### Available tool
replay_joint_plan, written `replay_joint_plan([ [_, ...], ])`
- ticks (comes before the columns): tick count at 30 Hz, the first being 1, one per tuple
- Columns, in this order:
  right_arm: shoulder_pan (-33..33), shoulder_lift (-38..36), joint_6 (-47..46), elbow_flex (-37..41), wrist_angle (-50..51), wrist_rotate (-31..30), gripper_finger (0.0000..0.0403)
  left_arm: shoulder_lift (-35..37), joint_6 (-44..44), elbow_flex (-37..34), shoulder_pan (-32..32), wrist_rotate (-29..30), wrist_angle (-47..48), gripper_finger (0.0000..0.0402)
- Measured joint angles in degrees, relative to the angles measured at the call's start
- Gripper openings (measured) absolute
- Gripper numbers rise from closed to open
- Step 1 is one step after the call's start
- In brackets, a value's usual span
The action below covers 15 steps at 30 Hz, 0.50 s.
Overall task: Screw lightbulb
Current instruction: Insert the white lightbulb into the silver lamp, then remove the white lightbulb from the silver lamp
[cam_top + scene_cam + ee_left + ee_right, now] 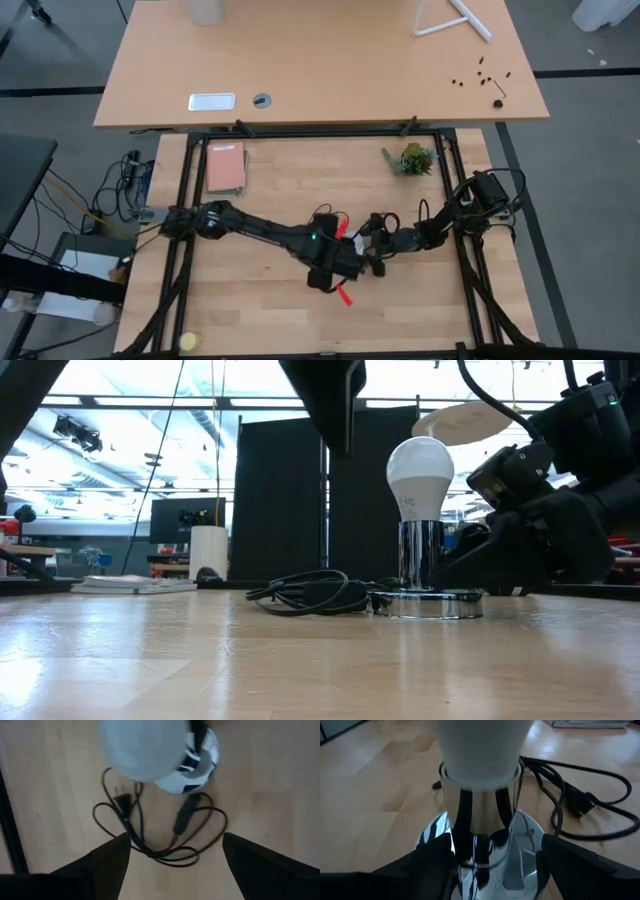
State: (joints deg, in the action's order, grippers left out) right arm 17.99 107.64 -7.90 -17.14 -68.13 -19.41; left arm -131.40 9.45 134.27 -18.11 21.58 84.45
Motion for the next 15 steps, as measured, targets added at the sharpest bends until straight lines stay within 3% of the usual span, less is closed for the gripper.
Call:
replay_joint_plan([
  [10, 0.27, -6.93, -0.04, 5.26, -0.4, 0.03, 0.0315, 0.14, 1.12, -8.78, -3.11, 1.19, -3.41, 0.0309],
  [15, 0.27, -9.11, -1.08, 6.84, -0.41, 0.03, 0.0312, 0.83, 1.16, -14.26, -3.14, -2.5, -7.67, 0.0286],
])
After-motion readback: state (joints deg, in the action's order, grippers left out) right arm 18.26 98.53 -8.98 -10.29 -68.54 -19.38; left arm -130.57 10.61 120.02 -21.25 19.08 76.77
